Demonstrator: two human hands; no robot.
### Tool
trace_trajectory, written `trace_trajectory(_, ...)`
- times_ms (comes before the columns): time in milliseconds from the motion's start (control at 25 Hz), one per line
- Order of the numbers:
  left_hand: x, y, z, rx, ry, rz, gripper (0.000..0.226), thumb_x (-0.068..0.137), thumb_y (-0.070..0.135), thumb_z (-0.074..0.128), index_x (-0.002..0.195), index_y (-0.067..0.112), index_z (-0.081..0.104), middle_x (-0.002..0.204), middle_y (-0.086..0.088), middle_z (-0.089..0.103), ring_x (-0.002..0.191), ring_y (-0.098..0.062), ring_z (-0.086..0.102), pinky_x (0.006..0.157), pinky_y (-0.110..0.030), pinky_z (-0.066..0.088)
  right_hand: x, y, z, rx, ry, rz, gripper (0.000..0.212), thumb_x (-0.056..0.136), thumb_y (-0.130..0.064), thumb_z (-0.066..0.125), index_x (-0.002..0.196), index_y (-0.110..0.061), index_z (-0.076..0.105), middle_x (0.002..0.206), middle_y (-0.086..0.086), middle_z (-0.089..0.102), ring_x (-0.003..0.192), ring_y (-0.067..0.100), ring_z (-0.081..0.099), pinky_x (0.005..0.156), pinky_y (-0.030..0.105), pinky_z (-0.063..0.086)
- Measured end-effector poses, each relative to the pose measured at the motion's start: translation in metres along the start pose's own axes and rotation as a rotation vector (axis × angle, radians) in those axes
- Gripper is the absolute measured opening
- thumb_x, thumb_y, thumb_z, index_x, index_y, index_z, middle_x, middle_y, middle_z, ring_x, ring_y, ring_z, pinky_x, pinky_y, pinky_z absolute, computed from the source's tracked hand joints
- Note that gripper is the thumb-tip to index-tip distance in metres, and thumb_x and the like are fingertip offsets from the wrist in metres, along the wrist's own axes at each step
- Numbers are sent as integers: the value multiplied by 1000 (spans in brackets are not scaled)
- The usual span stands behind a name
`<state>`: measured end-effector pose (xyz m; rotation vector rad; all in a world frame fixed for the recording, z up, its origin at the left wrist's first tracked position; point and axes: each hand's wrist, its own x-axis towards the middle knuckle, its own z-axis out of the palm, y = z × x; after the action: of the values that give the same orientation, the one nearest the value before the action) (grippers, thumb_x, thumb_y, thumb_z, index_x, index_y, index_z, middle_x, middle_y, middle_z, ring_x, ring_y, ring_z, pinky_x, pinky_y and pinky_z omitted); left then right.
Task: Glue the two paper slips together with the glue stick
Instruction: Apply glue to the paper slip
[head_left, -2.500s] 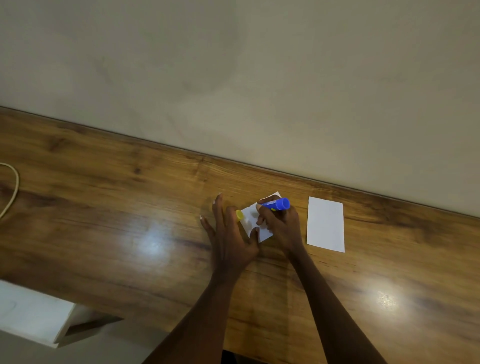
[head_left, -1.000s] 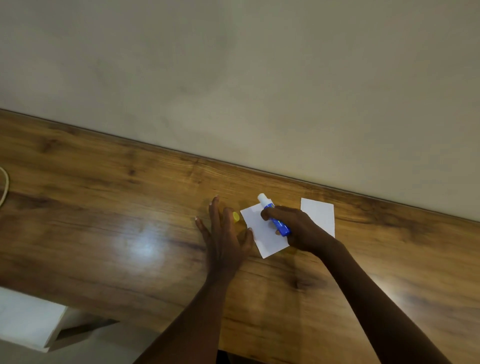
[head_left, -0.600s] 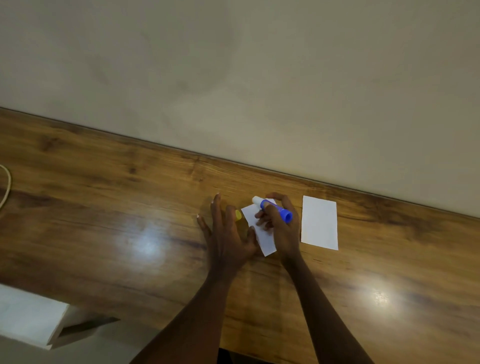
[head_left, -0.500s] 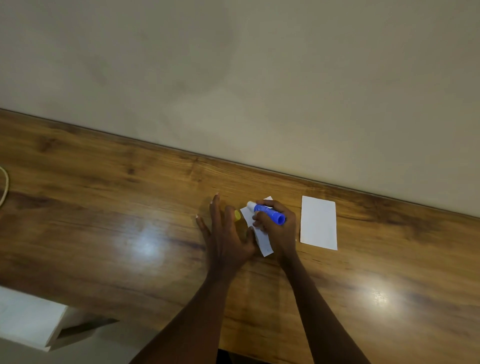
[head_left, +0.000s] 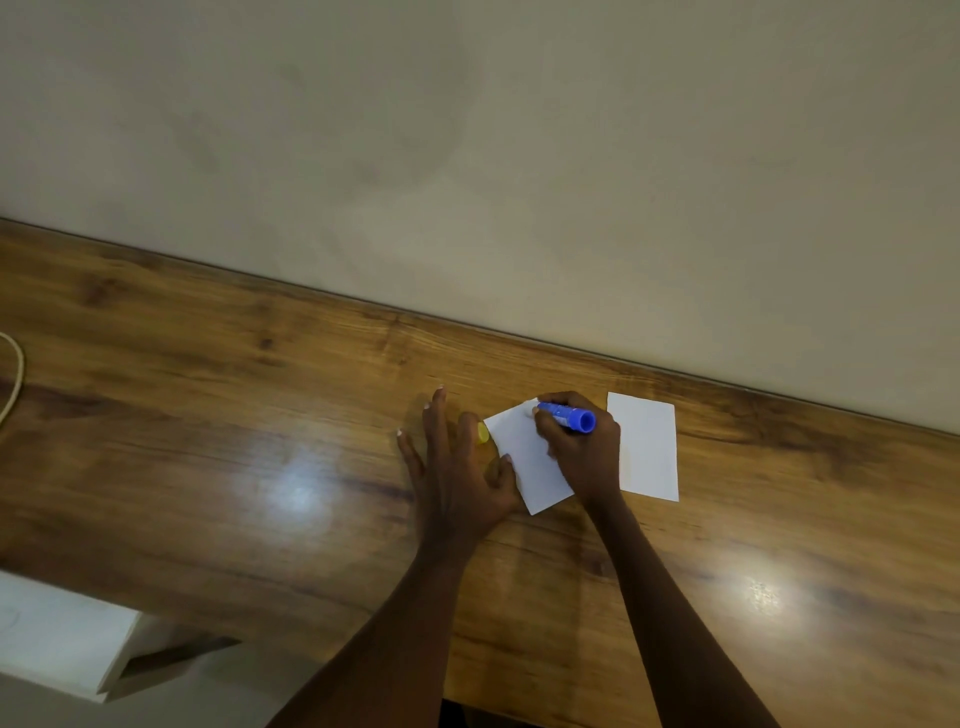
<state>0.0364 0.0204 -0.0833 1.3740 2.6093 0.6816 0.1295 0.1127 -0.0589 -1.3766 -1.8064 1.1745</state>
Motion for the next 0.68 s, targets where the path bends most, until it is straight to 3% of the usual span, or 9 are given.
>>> trace_trajectory(120,1,-1,1,21,4,-4,57,68,40,61,114,12,44,146,-20,32,134,-38,30,107,-62,11,7,4,-6,-20,86,23,20,81,-11,62,99,-4,61,90,10,64,63,4,50,60,5,39)
trace_trajectory(280,1,0,1,-1,2,-11,56,69,41,57,115,11,44,147,-19,28,136,-37,26,108,-61,9,1,-5,-9,-9,105,53,27,82,-14,61,106,-4,59,98,19,68,69,16,54,58,-4,38)
trace_trajectory(360,1,1,0,-14,1,-6,55,69,41,55,115,12,43,148,-19,27,137,-36,23,108,-60,8,-18,-9,-4,11,161,69,37,81,-21,62,116,-9,56,97,17,69,72,21,59,68,8,44)
trace_trajectory(440,1,1,-1,-26,-14,-6,55,71,39,58,116,12,42,150,-18,23,138,-35,20,109,-60,6,-44,-10,6,-164,187,59,42,80,-24,63,119,-14,54,101,15,69,82,25,63,79,29,47)
trace_trajectory(560,1,1,-2,-68,-33,-13,53,72,32,61,116,12,42,151,-15,18,140,-31,14,111,-59,3,-61,-7,22,-401,48,84,45,80,-22,63,123,-17,49,126,10,59,113,27,54,98,42,42)
trace_trajectory(680,0,-1,-3,-108,-5,-9,48,73,30,59,115,12,43,151,-15,21,140,-30,16,111,-58,4,-40,-2,13,-389,-209,-1,50,79,-16,65,124,-21,46,138,6,48,130,24,37,114,43,18)
